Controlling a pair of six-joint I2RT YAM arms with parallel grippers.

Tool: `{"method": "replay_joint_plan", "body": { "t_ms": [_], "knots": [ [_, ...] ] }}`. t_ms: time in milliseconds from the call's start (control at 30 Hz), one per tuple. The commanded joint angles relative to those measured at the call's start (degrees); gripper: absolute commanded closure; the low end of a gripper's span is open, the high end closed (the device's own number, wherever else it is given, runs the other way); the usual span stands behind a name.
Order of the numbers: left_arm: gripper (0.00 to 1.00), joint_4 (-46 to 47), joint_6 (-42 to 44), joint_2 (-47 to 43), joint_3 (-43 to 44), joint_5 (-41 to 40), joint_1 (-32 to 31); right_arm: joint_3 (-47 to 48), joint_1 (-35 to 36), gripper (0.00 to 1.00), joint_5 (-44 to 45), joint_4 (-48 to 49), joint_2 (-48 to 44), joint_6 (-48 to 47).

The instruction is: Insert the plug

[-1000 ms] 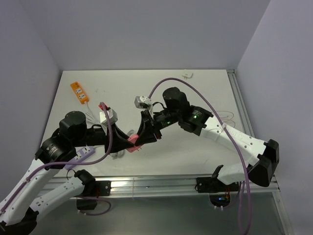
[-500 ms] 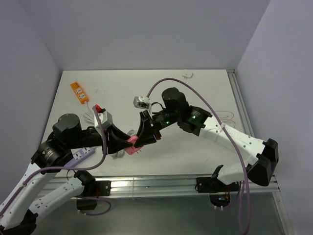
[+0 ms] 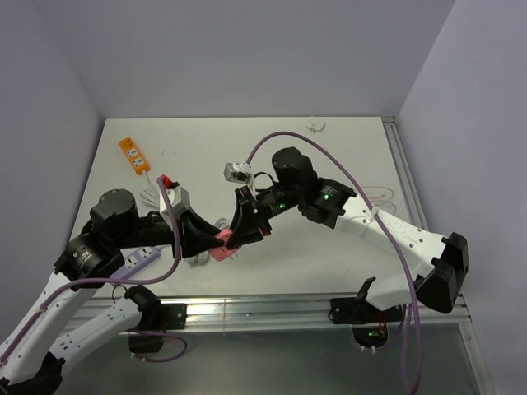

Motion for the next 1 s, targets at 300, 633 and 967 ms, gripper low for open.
{"method": "replay_joint_plan", "body": {
  "t_ms": [300,633,967],
  "knots": [
    [1.0,-3.94,2.61,1.54,2.35,-6.53,-0.45,4.1,0.07,0.31,15.44,-3.13,-0.1,-0.17],
    [1.0,-13.97,9.03,9.26,9.48,-28.08,-0.1,-0.99,-7.39,0.23,29.53,-9.9,-6.88,2.9],
    [1.0,-21.17,5.07,11.72,11.14,-45.46,5.51,-5.56,-8.64,0.27,32.34,-7.01,-5.3,5.71]
  ]
}}
